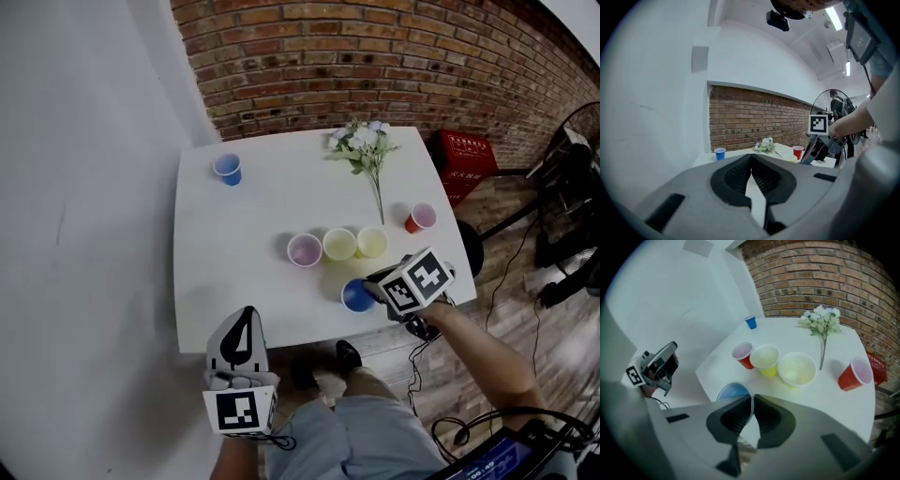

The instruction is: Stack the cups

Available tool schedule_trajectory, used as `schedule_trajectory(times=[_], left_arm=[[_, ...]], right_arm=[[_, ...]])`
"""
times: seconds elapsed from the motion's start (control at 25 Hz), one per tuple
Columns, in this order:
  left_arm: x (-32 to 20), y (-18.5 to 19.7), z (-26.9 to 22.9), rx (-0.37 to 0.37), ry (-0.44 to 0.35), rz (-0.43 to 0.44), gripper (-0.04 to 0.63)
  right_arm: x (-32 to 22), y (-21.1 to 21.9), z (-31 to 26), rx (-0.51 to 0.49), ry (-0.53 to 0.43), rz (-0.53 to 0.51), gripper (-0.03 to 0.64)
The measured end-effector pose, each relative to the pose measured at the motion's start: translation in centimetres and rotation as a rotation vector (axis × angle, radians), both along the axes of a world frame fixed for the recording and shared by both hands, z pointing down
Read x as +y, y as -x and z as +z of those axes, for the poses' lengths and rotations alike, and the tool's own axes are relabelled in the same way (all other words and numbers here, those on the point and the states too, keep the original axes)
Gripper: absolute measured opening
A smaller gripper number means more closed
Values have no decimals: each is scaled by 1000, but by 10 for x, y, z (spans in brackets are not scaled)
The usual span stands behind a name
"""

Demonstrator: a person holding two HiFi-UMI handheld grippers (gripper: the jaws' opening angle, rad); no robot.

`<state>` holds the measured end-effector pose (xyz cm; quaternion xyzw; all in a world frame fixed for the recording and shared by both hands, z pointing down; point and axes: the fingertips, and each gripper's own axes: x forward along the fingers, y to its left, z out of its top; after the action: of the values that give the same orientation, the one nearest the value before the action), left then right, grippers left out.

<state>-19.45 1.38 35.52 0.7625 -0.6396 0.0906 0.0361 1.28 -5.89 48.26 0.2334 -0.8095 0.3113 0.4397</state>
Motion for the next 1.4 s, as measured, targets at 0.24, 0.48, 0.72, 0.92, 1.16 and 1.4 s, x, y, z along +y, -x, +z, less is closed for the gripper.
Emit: schedule_trajectory(times=[0.24,0.48,0.72,0.92,1.16,1.4], left_arm=[[3,-2,-12,10,-28,-4,9],[5,-5,-21,7,-59,-25,9],[13,2,-18,2,-52,-61,9],[13,14,-11,1,-36,-95,9],[13,19,-4,8,-22,-117,9],[10,20,-6,2,-13,-121,9]], right_arm=[[-22,-6,-73,-67,25,-13,28],[-77,-13,-109,-89,67,25,28],[-100,-5,-99,-78,194,30,28],[-116,-2,-86,-50,206,38,28],[-118,0,-68,-40,231,31,28],[-118,1,-60,-21,236,21,29]])
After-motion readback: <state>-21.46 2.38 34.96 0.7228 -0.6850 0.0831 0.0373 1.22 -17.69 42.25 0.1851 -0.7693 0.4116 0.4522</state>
